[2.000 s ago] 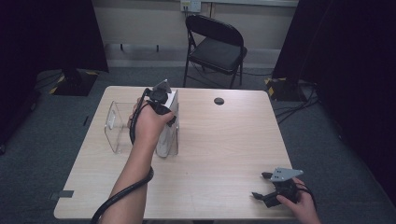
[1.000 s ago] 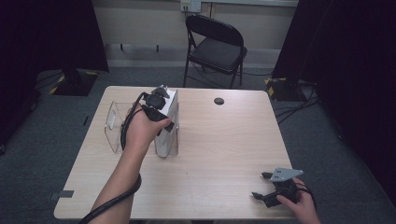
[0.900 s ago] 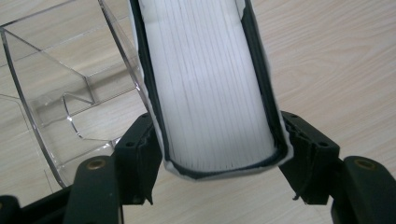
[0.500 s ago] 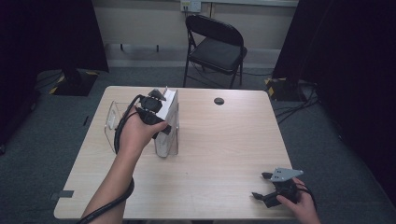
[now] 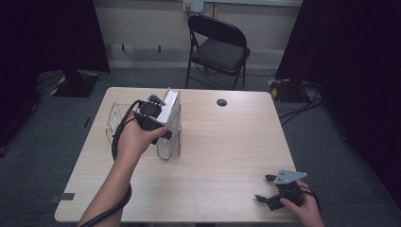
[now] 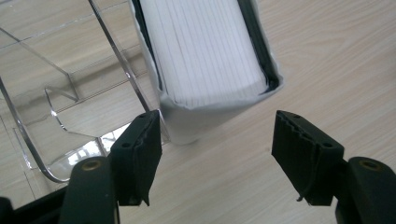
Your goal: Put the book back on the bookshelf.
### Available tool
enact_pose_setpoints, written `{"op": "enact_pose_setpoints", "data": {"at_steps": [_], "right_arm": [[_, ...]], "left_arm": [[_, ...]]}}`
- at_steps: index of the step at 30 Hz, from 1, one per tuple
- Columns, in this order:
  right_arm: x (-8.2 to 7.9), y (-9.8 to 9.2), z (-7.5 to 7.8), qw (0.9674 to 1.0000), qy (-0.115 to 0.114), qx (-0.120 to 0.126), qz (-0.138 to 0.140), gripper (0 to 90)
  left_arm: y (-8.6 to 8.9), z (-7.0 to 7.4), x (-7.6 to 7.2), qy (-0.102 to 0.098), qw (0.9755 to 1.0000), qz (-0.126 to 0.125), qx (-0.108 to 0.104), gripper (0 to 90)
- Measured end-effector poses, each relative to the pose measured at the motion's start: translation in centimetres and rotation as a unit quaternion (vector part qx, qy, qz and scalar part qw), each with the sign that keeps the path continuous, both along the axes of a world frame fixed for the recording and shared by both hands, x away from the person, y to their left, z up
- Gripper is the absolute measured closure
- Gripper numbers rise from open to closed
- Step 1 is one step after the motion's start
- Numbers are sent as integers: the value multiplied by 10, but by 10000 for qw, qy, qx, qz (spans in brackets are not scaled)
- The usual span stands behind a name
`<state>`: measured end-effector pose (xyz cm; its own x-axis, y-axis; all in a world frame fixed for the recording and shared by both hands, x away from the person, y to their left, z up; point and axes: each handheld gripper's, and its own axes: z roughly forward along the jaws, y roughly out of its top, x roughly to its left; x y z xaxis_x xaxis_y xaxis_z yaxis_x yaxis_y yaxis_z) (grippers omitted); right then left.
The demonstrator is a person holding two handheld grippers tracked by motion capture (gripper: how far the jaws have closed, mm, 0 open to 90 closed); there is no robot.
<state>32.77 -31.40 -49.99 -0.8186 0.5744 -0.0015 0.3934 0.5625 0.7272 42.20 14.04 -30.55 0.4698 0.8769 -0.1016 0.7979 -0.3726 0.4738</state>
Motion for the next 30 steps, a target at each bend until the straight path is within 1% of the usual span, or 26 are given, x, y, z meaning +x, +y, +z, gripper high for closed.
{"op": "enact_pose_setpoints", "data": {"at_steps": [2, 6, 8, 9, 11, 14, 21, 24, 26, 30], "right_arm": [[0, 0, 0, 10000, 1, -3, 2, 94], [0, 0, 0, 10000, 3, -2, 1, 94], [0, 0, 0, 10000, 2, -2, 2, 94], [0, 0, 0, 10000, 13, 0, -7, 94], [0, 0, 0, 10000, 7, -3, -5, 94], [0, 0, 0, 10000, 10, 0, -5, 94], [0, 0, 0, 10000, 10, 0, -5, 94], [0, 0, 0, 10000, -1, -2, 3, 94], [0, 0, 0, 10000, 11, -1, -7, 94], [0, 0, 0, 10000, 1, 18, 5, 94]], "left_arm": [[0, -1, -1, 3, 10000, -40, 6, 331], [0, -5, -5, -26, 10000, -9, -40, 327], [1, -5, -6, -26, 10000, -66, -34, 327], [1, -6, -7, -23, 10000, -24, -68, 327], [1, -7, -9, -22, 9999, -99, -52, 327], [1, -7, -11, -37, 9999, -92, -105, 327], [4, -11, -15, -73, 9997, -190, -164, 327], [3, -14, -16, -57, 9996, -212, -182, 326], [3, -17, -17, -32, 9997, -159, -182, 325], [6, -20, -17, -42, 9995, -174, -241, 325]]}}
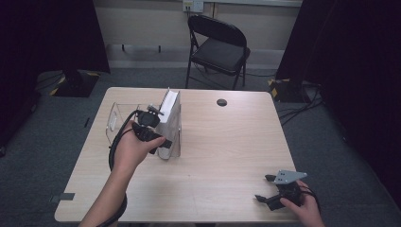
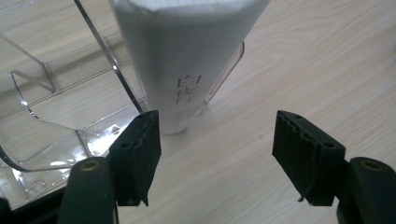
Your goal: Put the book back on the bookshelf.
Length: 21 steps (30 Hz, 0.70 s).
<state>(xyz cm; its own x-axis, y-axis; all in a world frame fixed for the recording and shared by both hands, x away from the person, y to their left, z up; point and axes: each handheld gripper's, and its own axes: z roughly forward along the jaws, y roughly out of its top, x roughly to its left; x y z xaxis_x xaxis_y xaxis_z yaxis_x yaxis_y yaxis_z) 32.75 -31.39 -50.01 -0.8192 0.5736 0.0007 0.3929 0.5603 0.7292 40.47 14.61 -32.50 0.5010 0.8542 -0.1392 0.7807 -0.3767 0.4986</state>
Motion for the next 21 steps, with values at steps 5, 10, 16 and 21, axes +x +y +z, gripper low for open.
{"op": "enact_pose_setpoints", "data": {"at_steps": [5, 10, 16, 21], "right_arm": [[0, 0, 0, 10000, 0, 1, 0, 94], [0, 0, 0, 10000, 18, 7, -12, 95], [0, 0, 0, 10000, 17, 0, 2, 94], [0, 0, 0, 10000, 13, -1, 5, 94]], "left_arm": [[2, -4, -2, 36, 10000, -35, -83, 324], [2, -8, -3, 47, 9999, -39, -138, 323], [3, -13, -7, 21, 9998, -64, -188, 321], [2, -18, -9, 33, 9997, -124, -212, 321]]}}
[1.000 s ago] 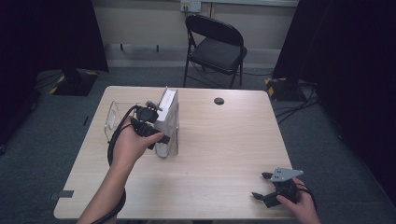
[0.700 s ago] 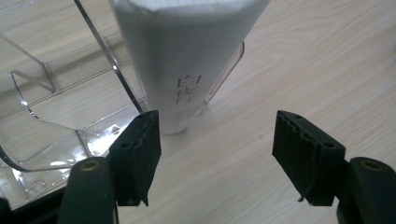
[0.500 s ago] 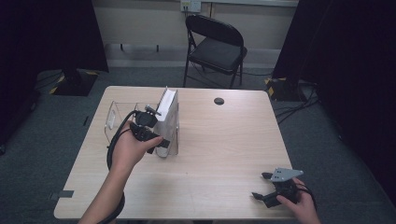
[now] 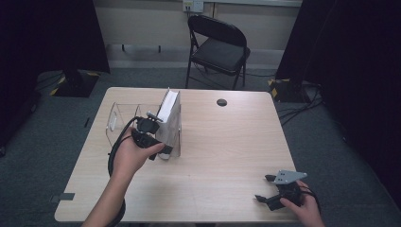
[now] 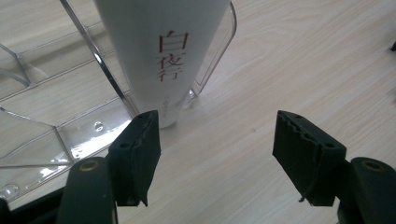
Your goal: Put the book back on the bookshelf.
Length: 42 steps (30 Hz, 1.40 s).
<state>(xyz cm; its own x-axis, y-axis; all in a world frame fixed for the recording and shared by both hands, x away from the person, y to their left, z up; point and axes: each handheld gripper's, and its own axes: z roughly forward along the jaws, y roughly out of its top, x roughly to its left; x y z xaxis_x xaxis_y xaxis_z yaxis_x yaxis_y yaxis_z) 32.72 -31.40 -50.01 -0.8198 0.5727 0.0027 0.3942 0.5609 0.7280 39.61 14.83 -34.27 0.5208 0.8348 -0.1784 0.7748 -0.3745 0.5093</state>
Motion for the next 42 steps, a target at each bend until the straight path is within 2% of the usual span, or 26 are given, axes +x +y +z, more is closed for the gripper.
{"op": "enact_pose_setpoints", "data": {"at_steps": [17, 31, 42], "right_arm": [[0, 0, 0, 10000, -3, 1, 7, 94], [0, 0, 0, 10000, -3, 0, 7, 94], [0, 0, 0, 10000, -5, 1, 6, 94]], "left_arm": [[0, -14, -7, 26, 9999, -132, -29, 318], [10, -29, -11, 75, 9997, -133, -177, 314], [20, -44, -16, 84, 9998, -97, -148, 310]]}}
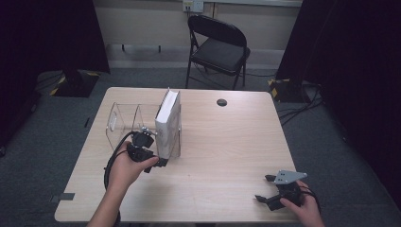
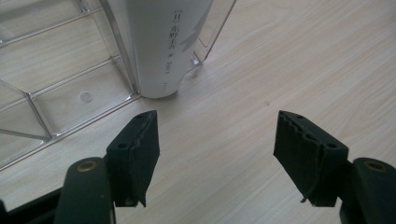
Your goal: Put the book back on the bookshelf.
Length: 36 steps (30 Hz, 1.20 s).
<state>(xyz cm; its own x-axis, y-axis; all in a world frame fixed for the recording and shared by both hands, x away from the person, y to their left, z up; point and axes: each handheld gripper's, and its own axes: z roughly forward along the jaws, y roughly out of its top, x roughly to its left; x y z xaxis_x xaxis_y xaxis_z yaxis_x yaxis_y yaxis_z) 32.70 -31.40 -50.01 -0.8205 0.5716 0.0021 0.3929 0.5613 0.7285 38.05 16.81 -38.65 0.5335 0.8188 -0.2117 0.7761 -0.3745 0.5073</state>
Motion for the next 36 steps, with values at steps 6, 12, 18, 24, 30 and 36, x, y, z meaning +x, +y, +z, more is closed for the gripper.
{"op": "enact_pose_setpoints", "data": {"at_steps": [6, 12, 18, 24, 30, 36], "right_arm": [[0, 0, 0, 10000, -1, -16, -6, 94], [0, 0, 0, 10000, -5, -26, -11, 94], [0, 0, 0, 10000, -5, -26, -10, 94], [0, 0, 0, 10000, -4, -26, -10, 94], [0, 0, 0, 10000, -6, -27, -10, 94], [0, 0, 0, 10000, -5, -26, -10, 94]], "left_arm": [[1, -6, -1, 13, 10000, -85, -24, 294], [3, -12, -2, 51, 10000, -70, -9, 293], [7, -16, -3, 72, 10000, -46, -23, 289], [11, -21, -4, 92, 10000, -19, -31, 285], [16, -26, -6, 130, 9999, 44, -33, 279], [22, -33, -7, 149, 9998, 134, -36, 277]]}}
